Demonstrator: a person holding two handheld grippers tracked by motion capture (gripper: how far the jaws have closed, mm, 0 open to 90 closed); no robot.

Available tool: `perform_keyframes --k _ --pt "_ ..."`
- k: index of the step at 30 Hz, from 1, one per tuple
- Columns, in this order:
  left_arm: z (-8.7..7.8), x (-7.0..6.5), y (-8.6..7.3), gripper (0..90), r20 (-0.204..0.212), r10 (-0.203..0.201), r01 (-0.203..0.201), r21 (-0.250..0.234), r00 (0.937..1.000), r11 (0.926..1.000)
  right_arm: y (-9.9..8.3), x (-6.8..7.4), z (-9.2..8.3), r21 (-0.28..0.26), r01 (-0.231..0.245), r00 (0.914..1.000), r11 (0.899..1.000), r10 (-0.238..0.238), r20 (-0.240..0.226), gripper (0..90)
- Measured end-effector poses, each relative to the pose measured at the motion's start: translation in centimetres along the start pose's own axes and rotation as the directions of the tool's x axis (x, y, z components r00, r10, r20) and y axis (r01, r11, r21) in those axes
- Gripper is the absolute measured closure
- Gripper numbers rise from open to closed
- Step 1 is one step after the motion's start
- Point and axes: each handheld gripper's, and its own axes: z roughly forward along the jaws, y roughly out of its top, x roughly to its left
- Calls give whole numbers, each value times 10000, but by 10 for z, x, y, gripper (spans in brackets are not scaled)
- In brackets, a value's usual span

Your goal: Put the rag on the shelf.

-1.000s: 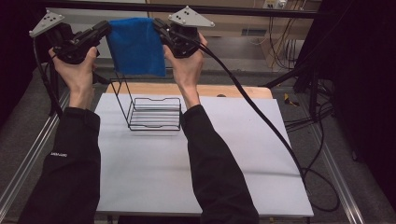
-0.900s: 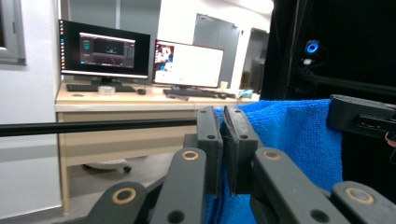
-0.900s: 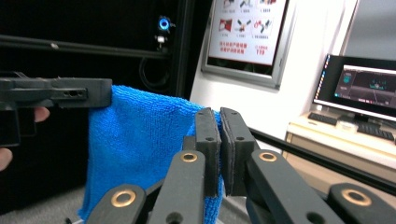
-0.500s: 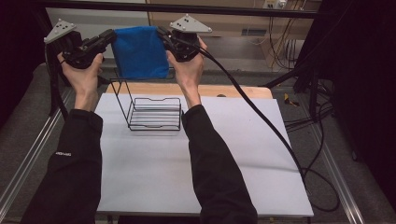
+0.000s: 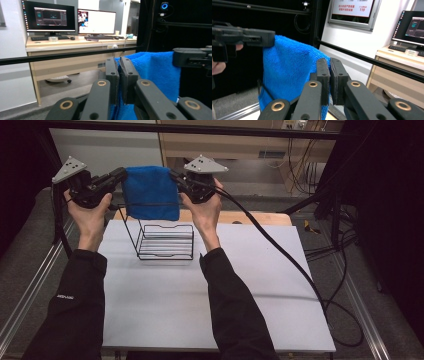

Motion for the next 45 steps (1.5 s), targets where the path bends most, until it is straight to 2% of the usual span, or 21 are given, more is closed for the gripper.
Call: perform_keyframes --k 8,12,16,22,27,31,33,35,40,45 --pt "-9 0 -9 853 212 -24 21 132 9998 9999 -7 6 -2 268 19 9999 9996 -15 -157 871" --pt "-11 2 -13 853 275 -158 152 215 9995 9997 -6 5 -6 189 14 9998 9998 -10 -178 870" --pt "-15 1 -15 852 368 -60 53 181 9993 9998 -5 5 -9 174 46 9997 9998 -42 -249 870" --pt "-22 2 -19 851 470 -53 41 257 9989 9997 -6 11 -14 370 94 9983 9993 -72 -583 869" --pt "-29 0 -20 848 723 -7 -25 447 9974 9990 -5 16 -21 566 238 9961 9981 -189 -857 868" --pt "-33 -1 -25 845 660 151 -203 775 9977 9968 -7 21 -26 1008 323 9940 9944 -215 -1070 865" --pt "-34 -2 -29 843 686 25 -87 905 9976 9959 -8 25 -27 1214 443 9929 9916 -303 -1146 865" --pt "-35 -3 -31 841 609 188 -248 983 9980 9949 -9 27 -27 1347 590 9924 9891 -436 -1148 865" --pt "-37 -8 -38 839 710 275 -355 1151 9971 9927 -11 28 -29 1562 903 9911 9836 -733 -1114 865" --pt "-40 -10 -48 828 753 224 -335 1495 9969 9882 -15 33 -29 2011 1152 9867 9728 -887 -1359 864"
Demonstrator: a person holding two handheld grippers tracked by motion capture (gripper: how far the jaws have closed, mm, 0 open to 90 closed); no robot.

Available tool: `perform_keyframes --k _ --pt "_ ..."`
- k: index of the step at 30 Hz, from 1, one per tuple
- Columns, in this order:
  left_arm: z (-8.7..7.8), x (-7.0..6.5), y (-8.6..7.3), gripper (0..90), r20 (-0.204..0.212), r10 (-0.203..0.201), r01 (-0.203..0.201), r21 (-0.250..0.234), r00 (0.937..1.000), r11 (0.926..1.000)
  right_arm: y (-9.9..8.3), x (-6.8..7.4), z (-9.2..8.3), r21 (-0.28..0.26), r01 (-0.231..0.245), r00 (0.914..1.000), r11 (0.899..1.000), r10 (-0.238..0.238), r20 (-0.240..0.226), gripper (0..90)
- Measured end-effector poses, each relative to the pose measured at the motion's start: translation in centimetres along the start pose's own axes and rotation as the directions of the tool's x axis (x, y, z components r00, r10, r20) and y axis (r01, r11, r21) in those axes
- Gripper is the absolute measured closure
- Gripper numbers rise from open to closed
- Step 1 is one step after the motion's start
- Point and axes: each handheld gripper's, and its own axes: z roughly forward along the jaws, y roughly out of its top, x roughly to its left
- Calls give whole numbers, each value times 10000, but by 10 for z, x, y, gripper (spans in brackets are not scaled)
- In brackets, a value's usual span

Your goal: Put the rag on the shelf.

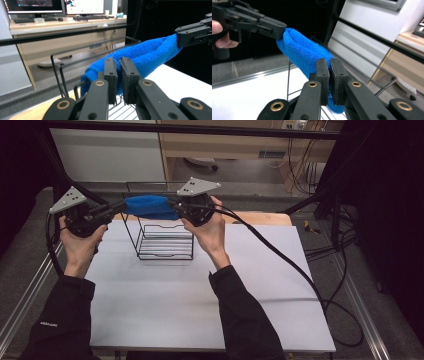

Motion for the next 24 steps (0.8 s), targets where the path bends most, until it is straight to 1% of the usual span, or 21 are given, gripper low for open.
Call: perform_keyframes --k 2,3,5,8,11,12,13,15,16,18,19,20,22,24 --pt "-2 0 -3 818 64 -2 1 157 10000 9999 -2 2 1 284 71 9999 9996 -68 -84 863" --pt "-2 -1 -3 806 108 -75 72 269 9999 9996 -2 3 2 382 130 9999 9992 -126 -93 862" --pt "-4 -1 -3 743 152 -155 148 429 9998 9990 -4 4 2 570 220 9997 9981 -214 -105 862" --pt "-8 -1 2 681 191 -250 244 328 9995 9992 -6 5 3 661 249 9996 9975 -241 -128 862" --pt "-11 -2 10 677 339 -285 282 111 9990 9995 -8 4 2 611 134 9998 9980 -123 -178 861" --pt "-11 -3 12 685 385 -261 258 99 9989 9996 -9 3 2 624 107 9998 9980 -96 -181 861" --pt "-10 -4 13 708 461 -220 211 190 9987 9996 -10 3 1 628 79 9998 9980 -67 -182 861" --pt "-6 -7 12 787 765 -173 119 700 9969 9975 -13 1 1 581 -21 9997 9983 34 -229 861" --pt "-3 -9 10 822 824 -113 32 973 9965 9953 -13 1 0 568 -36 9997 9984 50 -232 859" --pt "3 -14 5 864 790 128 -241 1435 9968 9894 -14 2 1 575 15 9997 9983 -1 -231 856" --pt "5 -15 2 879 773 208 -328 1580 9968 9869 -15 2 1 591 78 9997 9982 -64 -230 852" --pt "7 -16 0 896 772 226 -352 1671 9968 9853 -15 3 1 610 112 9997 9981 -99 -219 849" --pt "10 -16 -4 897 738 162 -299 1881 9971 9817 -16 4 2 692 165 9996 9975 -148 -245 837" --pt "13 -16 -6 898 632 174 -300 2045 9979 9784 -18 3 3 733 63 9995 9973 -40 -315 814"
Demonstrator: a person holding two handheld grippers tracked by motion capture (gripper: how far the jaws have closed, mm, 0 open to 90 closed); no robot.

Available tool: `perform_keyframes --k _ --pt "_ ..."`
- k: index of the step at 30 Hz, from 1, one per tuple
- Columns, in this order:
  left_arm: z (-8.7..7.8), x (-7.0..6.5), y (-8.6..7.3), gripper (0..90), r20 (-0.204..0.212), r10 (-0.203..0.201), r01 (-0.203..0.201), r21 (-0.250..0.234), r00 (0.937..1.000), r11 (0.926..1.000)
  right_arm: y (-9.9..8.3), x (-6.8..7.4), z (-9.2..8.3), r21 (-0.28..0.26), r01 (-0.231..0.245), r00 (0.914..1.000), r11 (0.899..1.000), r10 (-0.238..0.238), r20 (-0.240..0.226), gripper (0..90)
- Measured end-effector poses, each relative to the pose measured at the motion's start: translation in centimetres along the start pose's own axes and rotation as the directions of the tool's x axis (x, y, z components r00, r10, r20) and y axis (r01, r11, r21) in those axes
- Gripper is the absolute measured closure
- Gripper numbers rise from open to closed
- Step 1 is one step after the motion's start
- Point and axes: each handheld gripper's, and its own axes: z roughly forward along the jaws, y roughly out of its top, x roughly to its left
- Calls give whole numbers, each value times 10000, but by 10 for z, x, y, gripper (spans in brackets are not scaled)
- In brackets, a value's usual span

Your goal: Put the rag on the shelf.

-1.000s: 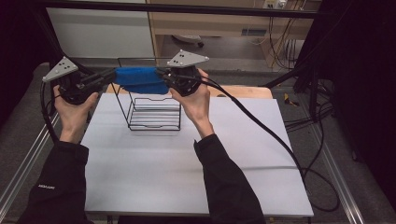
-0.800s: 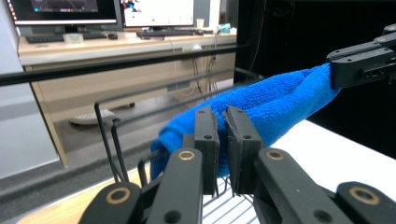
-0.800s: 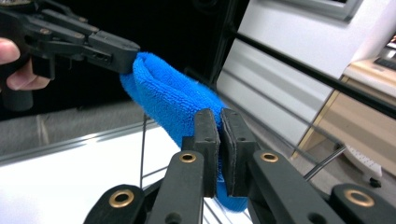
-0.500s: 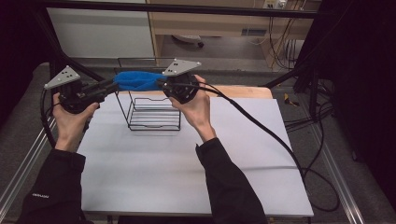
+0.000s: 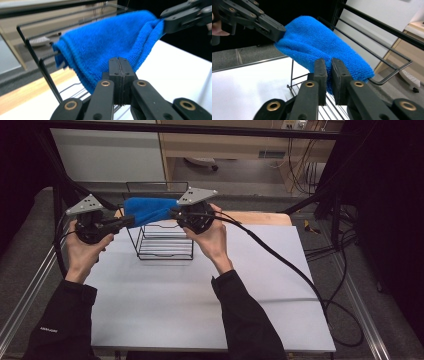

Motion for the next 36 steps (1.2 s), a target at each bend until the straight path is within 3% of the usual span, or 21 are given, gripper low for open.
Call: perform_keyframes --k 6,11,13,16,17,21,25,29,36 --pt "10 1 -5 899 -270 75 -70 190 9996 9998 -4 -4 -2 -87 -601 9977 9982 597 -332 707" --pt "18 2 -10 899 -379 148 -131 433 9992 9990 -9 -4 -5 -238 -1074 9927 9939 1059 -584 705" --pt "21 2 -13 899 -373 128 -111 432 9992 9990 -12 -4 -5 -233 -1246 9893 9919 1225 -787 727" --pt "24 2 -15 899 -396 67 -49 433 9992 9991 -16 -2 -3 14 -1471 9838 9891 1464 -1038 853" --pt "25 3 -16 899 -393 41 -24 424 9992 9991 -18 -2 -2 207 -1534 9831 9879 1547 -975 894" --pt "28 3 -17 898 -419 23 -6 388 9991 9992 -27 -4 9 873 -1795 9810 9799 1849 -579 900" --pt "30 5 -17 898 -452 -11 26 349 9990 9994 -35 -9 16 624 -1882 9817 9801 1897 -184 900" --pt "28 5 -18 897 -397 -92 102 246 9992 9996 -38 -11 15 380 -1715 9849 9845 1722 -169 856" --pt "11 1 -21 801 -347 -267 277 278 9990 9992 -37 -7 -13 -281 -1817 9825 9829 1803 -469 737"
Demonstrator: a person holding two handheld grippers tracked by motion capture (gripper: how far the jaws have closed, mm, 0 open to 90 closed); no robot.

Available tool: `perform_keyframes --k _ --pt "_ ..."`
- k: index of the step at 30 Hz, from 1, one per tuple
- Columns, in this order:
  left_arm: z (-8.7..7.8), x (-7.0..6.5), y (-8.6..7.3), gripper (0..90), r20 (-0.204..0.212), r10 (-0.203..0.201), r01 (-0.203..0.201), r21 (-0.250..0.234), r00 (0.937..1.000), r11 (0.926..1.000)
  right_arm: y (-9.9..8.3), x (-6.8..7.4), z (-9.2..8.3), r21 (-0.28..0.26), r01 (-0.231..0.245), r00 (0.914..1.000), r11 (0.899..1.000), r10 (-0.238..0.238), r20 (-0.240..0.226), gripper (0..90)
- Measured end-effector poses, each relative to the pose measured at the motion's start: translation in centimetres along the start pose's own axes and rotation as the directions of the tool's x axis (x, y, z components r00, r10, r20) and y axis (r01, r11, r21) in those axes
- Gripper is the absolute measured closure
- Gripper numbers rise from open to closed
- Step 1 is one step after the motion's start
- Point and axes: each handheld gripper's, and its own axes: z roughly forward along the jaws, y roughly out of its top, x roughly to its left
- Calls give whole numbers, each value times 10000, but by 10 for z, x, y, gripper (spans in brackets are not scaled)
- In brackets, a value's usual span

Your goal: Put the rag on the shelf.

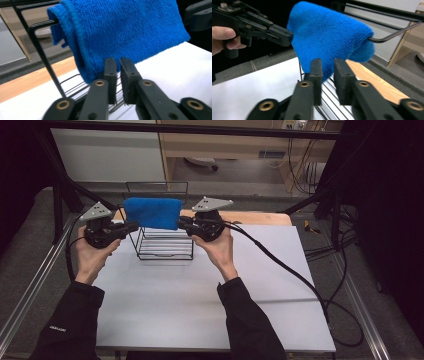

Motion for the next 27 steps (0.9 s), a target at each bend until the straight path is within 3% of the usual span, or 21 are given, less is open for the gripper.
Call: perform_keyframes --k 4,7,16,24,27 --pt "-9 -4 -6 699 104 -27 25 175 9999 9998 -3 1 -21 -117 -70 10000 9999 70 -23 608" --pt "-12 -7 -13 638 193 -163 157 319 9997 9994 -9 -2 -35 -107 -435 9989 9990 437 184 499" --pt "-8 -21 -42 399 475 -156 117 804 9987 9967 -44 -17 -71 341 -999 9924 9944 971 759 231" --pt "0 -32 -66 208 602 7 -69 1025 9982 9947 -84 -35 -101 504 -1752 9786 9832 1684 1181 102" --pt "4 -37 -77 140 678 101 -173 1064 9976 9942 -102 -39 -110 538 -1777 9788 9826 1709 1126 74"
